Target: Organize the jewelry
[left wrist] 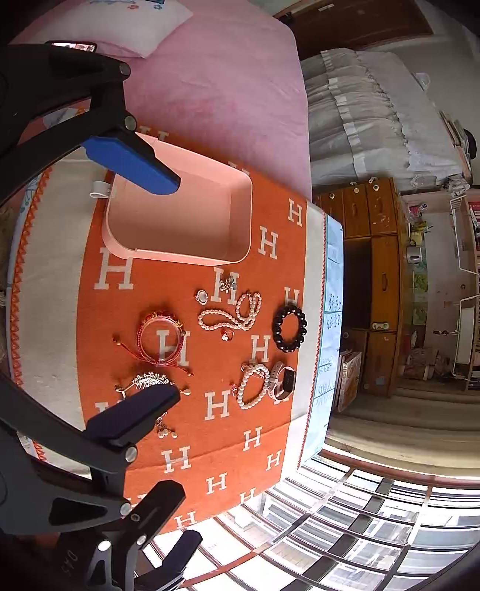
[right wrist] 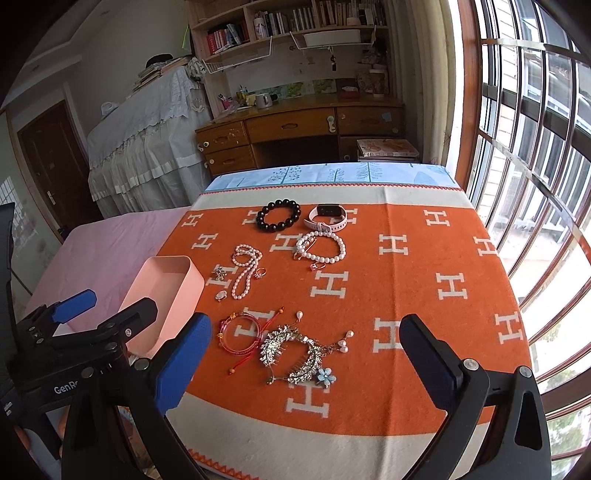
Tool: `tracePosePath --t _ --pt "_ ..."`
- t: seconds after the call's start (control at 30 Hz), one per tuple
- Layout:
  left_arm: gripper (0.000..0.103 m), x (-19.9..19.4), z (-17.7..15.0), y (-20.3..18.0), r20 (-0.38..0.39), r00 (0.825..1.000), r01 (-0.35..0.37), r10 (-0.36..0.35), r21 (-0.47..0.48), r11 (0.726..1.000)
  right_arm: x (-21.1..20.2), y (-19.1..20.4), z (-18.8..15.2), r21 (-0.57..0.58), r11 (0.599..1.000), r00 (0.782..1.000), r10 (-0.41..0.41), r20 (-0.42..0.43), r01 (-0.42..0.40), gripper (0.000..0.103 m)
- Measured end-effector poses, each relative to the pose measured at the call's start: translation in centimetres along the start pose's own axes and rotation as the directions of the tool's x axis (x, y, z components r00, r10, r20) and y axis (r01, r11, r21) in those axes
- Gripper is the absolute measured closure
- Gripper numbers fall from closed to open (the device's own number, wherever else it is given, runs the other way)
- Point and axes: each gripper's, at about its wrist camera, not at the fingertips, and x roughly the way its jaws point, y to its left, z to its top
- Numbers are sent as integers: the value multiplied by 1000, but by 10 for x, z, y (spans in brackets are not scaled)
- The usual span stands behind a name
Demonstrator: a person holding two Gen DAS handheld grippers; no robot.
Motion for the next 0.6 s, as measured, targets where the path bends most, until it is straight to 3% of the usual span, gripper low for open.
tracePosePath --t 0.6 --pt "1 6 -3 1 -24 1000 -4 4 -3 1000 2 0 -1 0 1000 1000 0 -4 0 0"
